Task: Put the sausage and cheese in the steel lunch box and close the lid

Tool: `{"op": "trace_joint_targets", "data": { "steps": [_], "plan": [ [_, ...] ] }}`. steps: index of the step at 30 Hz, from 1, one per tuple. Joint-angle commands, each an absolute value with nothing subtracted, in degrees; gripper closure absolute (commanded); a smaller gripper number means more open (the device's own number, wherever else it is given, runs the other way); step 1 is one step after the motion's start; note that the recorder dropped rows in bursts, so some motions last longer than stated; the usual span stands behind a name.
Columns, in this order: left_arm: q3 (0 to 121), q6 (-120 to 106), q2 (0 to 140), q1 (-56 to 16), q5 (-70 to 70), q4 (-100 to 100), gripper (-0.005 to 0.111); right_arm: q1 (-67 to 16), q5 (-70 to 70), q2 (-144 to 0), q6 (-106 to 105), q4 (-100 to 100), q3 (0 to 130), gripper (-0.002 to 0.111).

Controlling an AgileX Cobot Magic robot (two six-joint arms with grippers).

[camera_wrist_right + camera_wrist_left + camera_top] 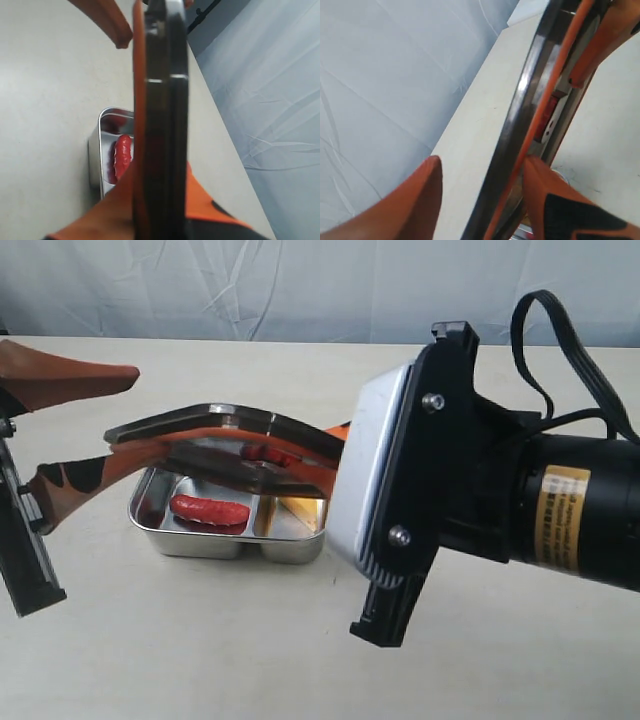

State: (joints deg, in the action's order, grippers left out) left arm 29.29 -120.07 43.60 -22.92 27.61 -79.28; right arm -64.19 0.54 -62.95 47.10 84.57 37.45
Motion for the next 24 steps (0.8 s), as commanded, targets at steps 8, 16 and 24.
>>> {"op": "trace_joint_targets", "data": {
  "steps": [8, 16, 24],
  "plan": [
    [29.69, -121.95, 49.66, -22.96, 30.58, -73.44, 0.059, -63.97, -1.68, -63.82, 47.06, 83.86, 37.44, 0.109],
    [29.69, -121.95, 50.66, -22.96, 28.38, -70.42, 0.102, -63.97, 1.31, -63.45, 47.16, 83.86, 37.44, 0.109],
    [29.69, -121.95, 50.66, -22.96, 19.22, -70.25, 0.106, -63.97, 11.35, -63.45, 49.77, 75.86, 37.44, 0.109]
  ]
}}
